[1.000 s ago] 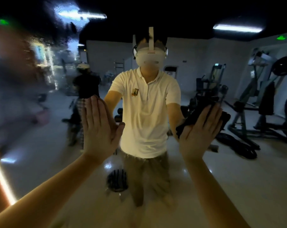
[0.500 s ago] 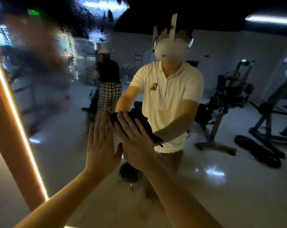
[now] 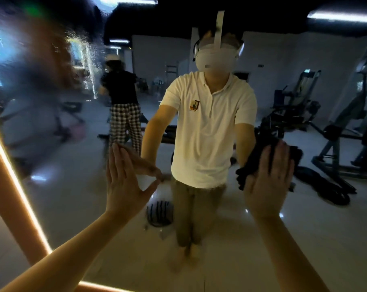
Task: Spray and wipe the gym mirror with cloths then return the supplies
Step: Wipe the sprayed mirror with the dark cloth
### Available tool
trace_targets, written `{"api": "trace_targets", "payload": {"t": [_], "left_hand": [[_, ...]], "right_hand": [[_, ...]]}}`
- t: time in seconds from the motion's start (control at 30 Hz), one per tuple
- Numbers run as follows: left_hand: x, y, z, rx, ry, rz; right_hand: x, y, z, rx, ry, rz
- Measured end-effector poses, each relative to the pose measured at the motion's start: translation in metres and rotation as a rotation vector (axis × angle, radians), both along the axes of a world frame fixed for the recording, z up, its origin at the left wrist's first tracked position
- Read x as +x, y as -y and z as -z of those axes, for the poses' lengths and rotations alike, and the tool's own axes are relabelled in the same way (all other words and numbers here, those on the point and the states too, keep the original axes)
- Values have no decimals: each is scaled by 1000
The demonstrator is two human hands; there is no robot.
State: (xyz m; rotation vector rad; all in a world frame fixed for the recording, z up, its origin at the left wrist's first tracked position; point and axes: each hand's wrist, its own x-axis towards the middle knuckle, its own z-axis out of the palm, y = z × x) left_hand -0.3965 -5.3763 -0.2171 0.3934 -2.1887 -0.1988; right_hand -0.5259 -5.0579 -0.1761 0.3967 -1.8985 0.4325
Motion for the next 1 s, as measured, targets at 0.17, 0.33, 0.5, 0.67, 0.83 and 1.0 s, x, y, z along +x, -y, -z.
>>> {"api": "trace_targets", "payload": {"t": [0.17,0.33,0.5,0.67,0.83,1.0], "left_hand": [[10,2,-3,-8,78,-7],[15,-1,-8,-33,126,-30],[13,-4,-9,-22,136,-77],[7,-2,-6,-42,136,-83],[9,8,-2,-91,182,-66],[7,21,3,-124,138,-31]], "right_hand": [[4,9,7,-216,40,-35],[19,39,6,-183,97,-84],[33,81,11,13,66,-121],[43,124,21,247,36,-216],[54,168,34,428,-16,-367],[49,178,42,619,-119,-377]]}}
